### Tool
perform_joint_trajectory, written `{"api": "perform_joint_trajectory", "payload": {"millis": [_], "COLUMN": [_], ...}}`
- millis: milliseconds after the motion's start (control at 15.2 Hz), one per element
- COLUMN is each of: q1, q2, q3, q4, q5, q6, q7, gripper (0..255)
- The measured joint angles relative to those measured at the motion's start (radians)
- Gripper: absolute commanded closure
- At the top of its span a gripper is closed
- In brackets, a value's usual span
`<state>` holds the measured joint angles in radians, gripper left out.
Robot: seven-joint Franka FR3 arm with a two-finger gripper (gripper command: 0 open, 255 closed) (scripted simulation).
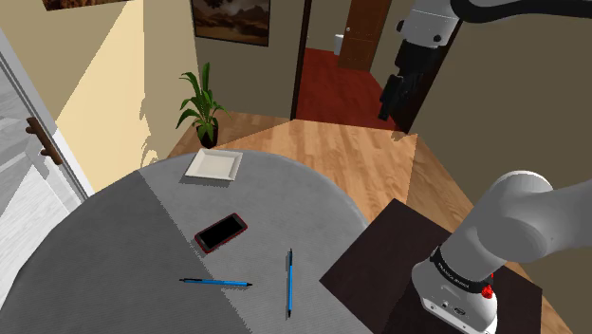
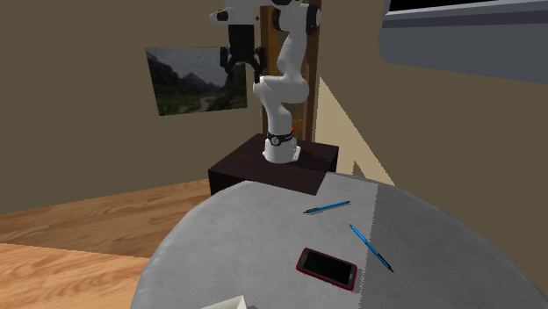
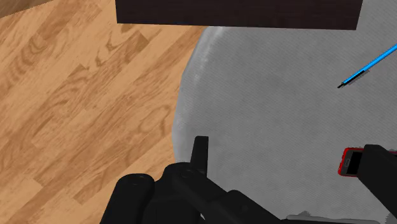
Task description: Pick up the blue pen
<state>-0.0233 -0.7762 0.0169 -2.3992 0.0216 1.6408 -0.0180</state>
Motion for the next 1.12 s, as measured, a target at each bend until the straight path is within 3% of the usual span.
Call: {"api": "perform_joint_trajectory", "payload": {"millis": [396, 660, 1122], "q1": [0.002, 0.020, 0.060], "q2": [-0.042, -0.089, -0.052], "q3": [0.072, 0.161, 0.333], "q4": [-0.121, -0.231, -0.347], "q5": [0.054, 0.128, 0.273], "q6": [0.068, 0.124, 0.271], "q7": [0.127, 0.267, 0.507], "gripper": [0, 0, 0]}}
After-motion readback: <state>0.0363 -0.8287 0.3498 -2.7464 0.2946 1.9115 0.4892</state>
